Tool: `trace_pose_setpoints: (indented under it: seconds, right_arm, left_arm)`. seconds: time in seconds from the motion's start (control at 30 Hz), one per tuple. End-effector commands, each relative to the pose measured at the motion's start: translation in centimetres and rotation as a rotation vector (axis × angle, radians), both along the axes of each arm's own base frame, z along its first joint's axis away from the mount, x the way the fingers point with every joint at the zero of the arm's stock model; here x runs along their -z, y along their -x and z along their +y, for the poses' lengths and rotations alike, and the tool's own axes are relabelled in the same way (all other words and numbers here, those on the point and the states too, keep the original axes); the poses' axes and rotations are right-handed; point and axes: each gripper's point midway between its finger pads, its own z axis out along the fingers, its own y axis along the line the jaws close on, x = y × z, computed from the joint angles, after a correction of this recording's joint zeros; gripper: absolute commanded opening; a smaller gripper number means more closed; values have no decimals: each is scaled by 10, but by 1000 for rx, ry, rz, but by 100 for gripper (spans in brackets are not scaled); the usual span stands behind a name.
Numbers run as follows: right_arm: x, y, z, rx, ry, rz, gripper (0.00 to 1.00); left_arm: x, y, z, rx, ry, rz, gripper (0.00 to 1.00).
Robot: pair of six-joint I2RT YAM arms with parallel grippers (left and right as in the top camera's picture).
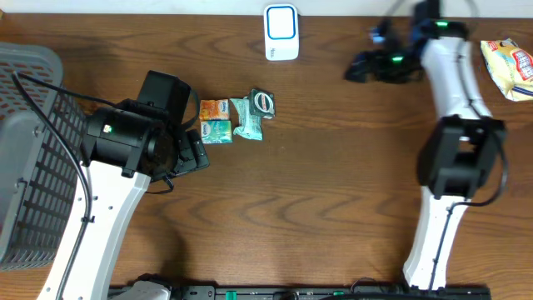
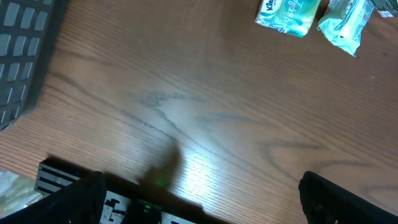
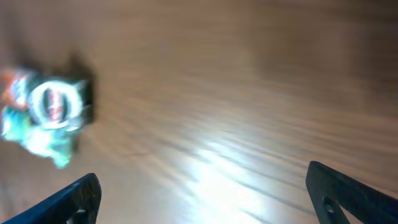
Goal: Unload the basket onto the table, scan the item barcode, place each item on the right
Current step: 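Release the pack and swing the right gripper back toward the row, then reach the right gripper down to the mint wipes pack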
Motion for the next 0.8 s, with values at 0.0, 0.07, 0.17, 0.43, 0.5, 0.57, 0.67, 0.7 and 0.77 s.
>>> trace_pose_setpoints:
  seconds: [0.0, 0.07, 0.17, 0.43, 0.5, 0.57, 0.67, 0.7, 0.77]
  right_arm:
    - [-1, 16, 62, -118, -23, 12, 99]
    - [3, 26, 93, -185, 17, 0, 99]
    - [9, 39, 129, -184, 92, 22, 99]
    - [21, 58, 182, -100, 327, -25, 99]
    - [21, 63, 193, -80, 368, -48, 99]
    - [21, 71, 206, -97, 380, -63, 99]
    - [20, 85, 230, -136, 372, -78, 99]
    - [20, 88, 237, -146, 371, -84, 98]
    - [19, 96, 252, -171, 361, -100, 89]
  left_arm:
    - [-2, 1, 2, -14, 1, -8, 98]
    - [-2, 1, 2, -14, 1, -8, 98]
    - [-2, 1, 2, -14, 1, -8, 98]
    - [-2, 1, 2, -14, 1, -8, 98]
    - [-2, 1, 2, -14, 1, -8, 98]
    - [-2, 1, 2, -14, 1, -8, 98]
    - [-2, 1, 2, -14, 1, -8, 97]
    - [-2, 1, 2, -14, 1, -8, 98]
    - [-2, 1, 2, -14, 1, -8, 98]
